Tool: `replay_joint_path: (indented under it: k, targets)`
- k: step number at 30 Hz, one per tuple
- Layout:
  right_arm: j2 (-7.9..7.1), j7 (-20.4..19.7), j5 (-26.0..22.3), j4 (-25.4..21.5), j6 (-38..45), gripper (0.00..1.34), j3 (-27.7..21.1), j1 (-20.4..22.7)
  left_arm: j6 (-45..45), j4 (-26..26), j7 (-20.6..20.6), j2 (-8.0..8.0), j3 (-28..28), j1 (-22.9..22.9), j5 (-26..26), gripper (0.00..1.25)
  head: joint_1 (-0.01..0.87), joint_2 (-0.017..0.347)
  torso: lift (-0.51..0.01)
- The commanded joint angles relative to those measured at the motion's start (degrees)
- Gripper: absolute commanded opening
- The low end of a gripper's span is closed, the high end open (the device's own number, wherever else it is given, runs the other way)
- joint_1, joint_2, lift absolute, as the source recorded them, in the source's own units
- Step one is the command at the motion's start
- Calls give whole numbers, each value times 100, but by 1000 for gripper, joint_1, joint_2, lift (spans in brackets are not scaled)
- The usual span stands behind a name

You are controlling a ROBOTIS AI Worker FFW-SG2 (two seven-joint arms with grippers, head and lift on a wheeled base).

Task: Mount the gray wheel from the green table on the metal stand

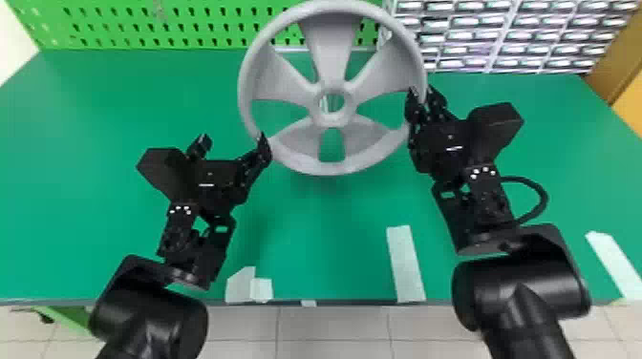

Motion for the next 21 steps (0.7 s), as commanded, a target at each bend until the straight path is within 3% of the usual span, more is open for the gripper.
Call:
replay_joint_path:
  k: [1,21]
  targets:
    - [5,0,-66,62,-47,242,62,-5,-3,155,-105,0,-76,-93,227,1088,867,52,-100]
    - [5,0,-136,80,-126,242,256,-22,-346,840,-465,-35,-155,-576,754,1088,867,52,-100]
